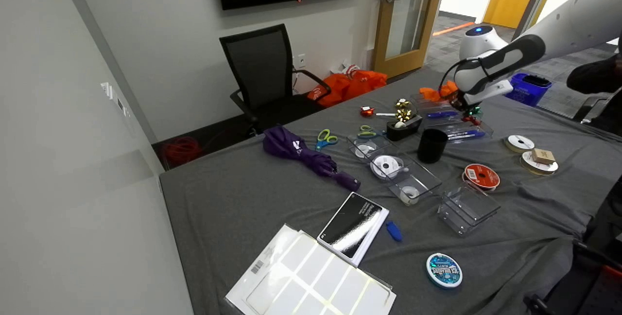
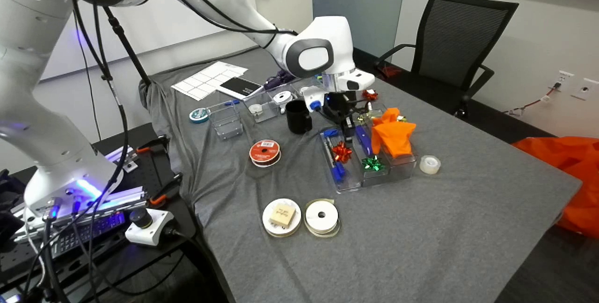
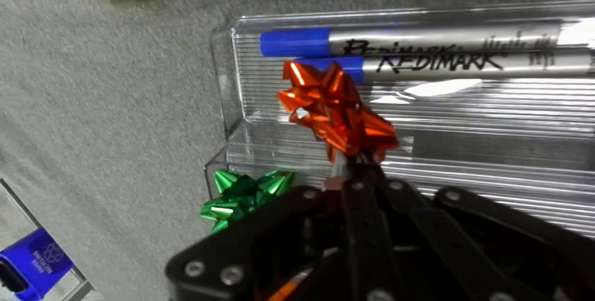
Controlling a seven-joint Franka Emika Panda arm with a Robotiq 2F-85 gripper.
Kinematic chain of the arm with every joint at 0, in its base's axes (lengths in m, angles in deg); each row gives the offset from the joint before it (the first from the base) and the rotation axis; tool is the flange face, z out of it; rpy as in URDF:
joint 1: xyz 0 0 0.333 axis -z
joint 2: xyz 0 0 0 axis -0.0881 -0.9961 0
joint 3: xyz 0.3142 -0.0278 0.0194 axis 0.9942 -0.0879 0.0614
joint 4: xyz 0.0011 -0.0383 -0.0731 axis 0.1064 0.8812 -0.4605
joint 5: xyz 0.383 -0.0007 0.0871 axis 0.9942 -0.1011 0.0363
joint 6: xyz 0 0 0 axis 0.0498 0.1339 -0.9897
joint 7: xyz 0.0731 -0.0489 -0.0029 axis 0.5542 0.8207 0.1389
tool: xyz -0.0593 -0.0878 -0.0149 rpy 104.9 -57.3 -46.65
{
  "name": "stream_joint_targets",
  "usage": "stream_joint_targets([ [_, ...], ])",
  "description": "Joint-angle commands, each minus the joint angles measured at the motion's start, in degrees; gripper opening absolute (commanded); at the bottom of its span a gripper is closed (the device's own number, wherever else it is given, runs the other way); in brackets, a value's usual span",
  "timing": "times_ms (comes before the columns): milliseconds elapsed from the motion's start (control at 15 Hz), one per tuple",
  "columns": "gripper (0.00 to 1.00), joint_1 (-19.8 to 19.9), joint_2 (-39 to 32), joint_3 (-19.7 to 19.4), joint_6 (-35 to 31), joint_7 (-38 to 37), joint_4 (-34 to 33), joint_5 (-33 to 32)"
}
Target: Move the red bow to the right
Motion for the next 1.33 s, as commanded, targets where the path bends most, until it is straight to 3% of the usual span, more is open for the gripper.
stream_joint_targets([
  [0,0.0,1.72,7.92,3.5,2.91,4.05,5.62,2.53],
  [333,0.0,3.1,10.64,4.31,-1.51,2.8,5.74,6.37],
  [1267,0.0,2.56,0.56,0.14,-17.46,-6.2,0.6,6.78],
])
